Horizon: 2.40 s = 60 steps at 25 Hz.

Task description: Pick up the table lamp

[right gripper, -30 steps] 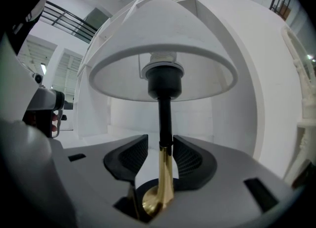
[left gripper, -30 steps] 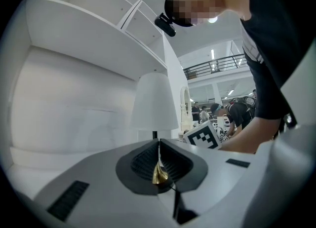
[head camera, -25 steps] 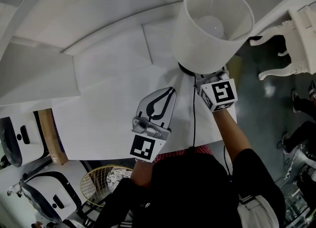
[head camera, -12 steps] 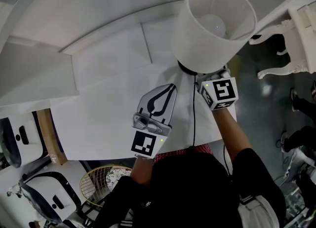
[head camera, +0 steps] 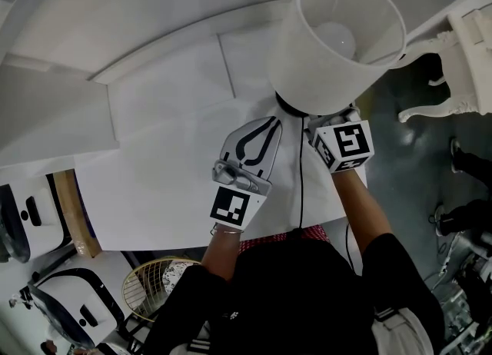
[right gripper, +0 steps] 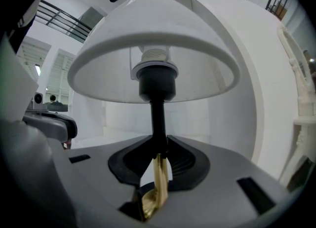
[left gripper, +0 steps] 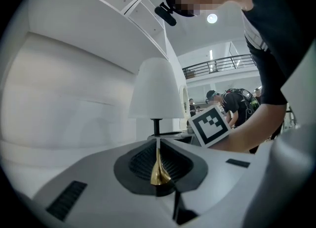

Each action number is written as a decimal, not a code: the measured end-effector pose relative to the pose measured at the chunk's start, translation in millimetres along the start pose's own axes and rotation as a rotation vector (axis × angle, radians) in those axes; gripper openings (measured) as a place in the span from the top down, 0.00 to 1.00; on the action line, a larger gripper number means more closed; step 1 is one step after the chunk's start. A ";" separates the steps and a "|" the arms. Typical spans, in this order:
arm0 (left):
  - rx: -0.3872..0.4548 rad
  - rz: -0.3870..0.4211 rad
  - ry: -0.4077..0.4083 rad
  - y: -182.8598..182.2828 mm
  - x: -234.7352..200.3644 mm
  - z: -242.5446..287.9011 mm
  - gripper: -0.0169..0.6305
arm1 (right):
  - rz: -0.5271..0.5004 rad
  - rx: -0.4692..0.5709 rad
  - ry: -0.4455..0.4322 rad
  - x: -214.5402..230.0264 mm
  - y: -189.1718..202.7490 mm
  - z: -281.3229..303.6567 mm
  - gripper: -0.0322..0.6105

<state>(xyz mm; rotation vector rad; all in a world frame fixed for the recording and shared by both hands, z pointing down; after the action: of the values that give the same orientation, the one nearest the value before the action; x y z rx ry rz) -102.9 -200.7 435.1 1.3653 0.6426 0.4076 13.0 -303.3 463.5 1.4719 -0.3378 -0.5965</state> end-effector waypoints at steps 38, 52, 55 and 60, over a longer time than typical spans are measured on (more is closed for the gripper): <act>-0.092 -0.083 0.154 56.8 -20.5 77.2 0.68 | 0.021 -0.024 -0.016 0.1 -2.0 1.0 0.81; -0.113 -0.115 0.191 74.1 -20.4 102.3 0.68 | 0.011 -0.017 -0.027 -0.8 -1.2 0.3 0.82; -0.121 -0.084 0.196 73.5 -18.9 106.4 0.68 | 0.010 -0.014 -0.030 -1.2 -2.1 0.4 0.82; -0.130 -0.069 0.207 73.7 -17.9 115.8 0.68 | 0.008 -0.018 -0.028 -0.2 -1.2 0.3 0.82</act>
<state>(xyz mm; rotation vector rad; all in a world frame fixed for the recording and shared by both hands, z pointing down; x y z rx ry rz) -35.7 -287.7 519.3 1.1832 0.8172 0.5301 12.4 -303.5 462.4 1.4453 -0.3596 -0.6126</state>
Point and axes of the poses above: the fingertips, and each gripper's own axes: z forward along the fingers, x to its right, y out of its underside, the point moved 5 cm from there along -z, backward along the fingers, and after that the axes turned 13 degrees about -z, right-handed, at the moved point
